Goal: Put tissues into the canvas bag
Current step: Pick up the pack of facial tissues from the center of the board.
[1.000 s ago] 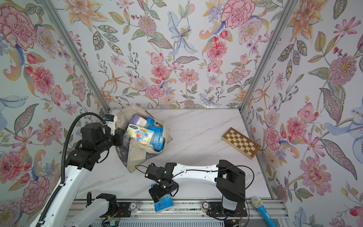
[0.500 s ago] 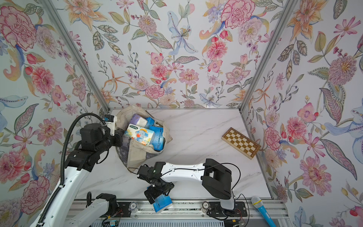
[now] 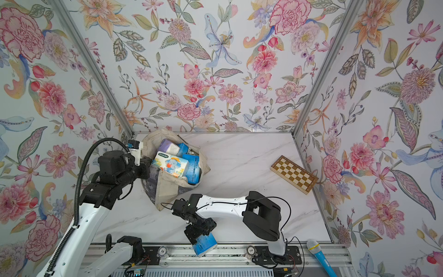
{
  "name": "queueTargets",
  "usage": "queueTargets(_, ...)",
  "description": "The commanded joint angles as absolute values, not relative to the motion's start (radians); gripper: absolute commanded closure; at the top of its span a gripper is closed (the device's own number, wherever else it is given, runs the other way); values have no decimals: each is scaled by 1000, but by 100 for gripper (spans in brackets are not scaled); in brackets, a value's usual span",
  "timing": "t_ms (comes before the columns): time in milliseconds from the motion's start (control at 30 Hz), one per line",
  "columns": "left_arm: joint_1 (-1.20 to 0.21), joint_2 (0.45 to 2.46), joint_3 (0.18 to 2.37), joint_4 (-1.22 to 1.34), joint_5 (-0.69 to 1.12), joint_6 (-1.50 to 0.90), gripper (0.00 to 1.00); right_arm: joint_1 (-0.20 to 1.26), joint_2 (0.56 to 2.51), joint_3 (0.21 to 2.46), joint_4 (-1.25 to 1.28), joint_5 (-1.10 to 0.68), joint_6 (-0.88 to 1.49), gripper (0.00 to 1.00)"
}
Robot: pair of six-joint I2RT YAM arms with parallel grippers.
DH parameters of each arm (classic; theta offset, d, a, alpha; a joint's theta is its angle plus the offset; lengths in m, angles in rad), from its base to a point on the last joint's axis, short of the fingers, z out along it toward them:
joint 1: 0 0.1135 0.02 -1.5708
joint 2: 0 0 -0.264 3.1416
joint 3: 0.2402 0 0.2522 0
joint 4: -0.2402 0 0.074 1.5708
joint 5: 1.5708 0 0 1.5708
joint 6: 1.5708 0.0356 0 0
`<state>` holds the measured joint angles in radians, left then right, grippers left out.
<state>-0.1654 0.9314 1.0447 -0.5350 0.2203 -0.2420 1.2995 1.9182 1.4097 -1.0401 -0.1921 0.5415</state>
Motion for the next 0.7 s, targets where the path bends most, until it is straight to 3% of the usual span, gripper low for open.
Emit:
queueTargets(0, -183, 936, 1052, -449, 263, -233, 99, 1274, 1892, 1378, -1106, -96, 521, 23)
queueTargets(200, -184, 941, 1055, -458, 248, -235, 99, 1174, 1808, 1339, -1106, -31, 502, 39)
queueTargets(667, -183, 948, 1057, -477, 207, -259, 100, 920, 1673, 1306, -1102, 74, 392, 44)
